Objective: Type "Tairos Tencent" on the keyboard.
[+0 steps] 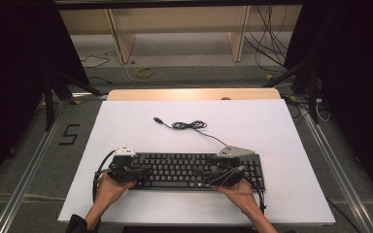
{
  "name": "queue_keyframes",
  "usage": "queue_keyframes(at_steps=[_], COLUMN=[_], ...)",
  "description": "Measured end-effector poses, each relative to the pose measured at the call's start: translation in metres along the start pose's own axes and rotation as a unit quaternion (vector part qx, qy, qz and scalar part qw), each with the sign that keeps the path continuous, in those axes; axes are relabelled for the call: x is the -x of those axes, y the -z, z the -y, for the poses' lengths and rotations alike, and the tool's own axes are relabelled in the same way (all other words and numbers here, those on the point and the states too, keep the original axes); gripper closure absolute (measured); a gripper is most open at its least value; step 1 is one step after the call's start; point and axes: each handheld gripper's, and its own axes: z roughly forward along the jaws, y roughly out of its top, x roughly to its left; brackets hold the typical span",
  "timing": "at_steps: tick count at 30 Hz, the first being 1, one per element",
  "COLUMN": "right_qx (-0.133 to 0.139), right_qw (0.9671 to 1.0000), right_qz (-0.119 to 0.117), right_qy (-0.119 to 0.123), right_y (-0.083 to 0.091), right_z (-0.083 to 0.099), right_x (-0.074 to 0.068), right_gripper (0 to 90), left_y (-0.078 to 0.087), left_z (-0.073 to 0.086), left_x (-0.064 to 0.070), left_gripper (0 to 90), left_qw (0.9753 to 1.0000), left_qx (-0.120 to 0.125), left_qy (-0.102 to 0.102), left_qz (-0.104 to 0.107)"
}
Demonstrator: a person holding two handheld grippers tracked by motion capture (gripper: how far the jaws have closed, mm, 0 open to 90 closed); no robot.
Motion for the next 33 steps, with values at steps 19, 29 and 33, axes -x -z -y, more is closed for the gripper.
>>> queue_keyframes(at_steps=[19,29,33], right_qx=[-0.003,-0.001,-0.002], right_qw=[1.0,1.0,1.0], right_qz=[0.001,0.003,0.003], right_qy=[0.001,0.0,0.0], right_y=[0.0048,0.0061,0.0061], right_z=[0.0071,0.0079,0.0084], right_x=[-0.0003,0.0005,0.0007], right_gripper=[34.1,34.1,34.1], left_y=[-0.0079,-0.0093,-0.0096], left_z=[-0.0022,-0.0019,-0.0017], left_x=[0.0006,0.0006,0.0003], left_gripper=[88.8,88.8,88.9], left_qw=[0.9999,0.9998,0.9998], left_qx=[-0.015,-0.019,-0.018], left_qy=[-0.006,-0.006,-0.006], left_qz=[-0.006,-0.004,-0.004])
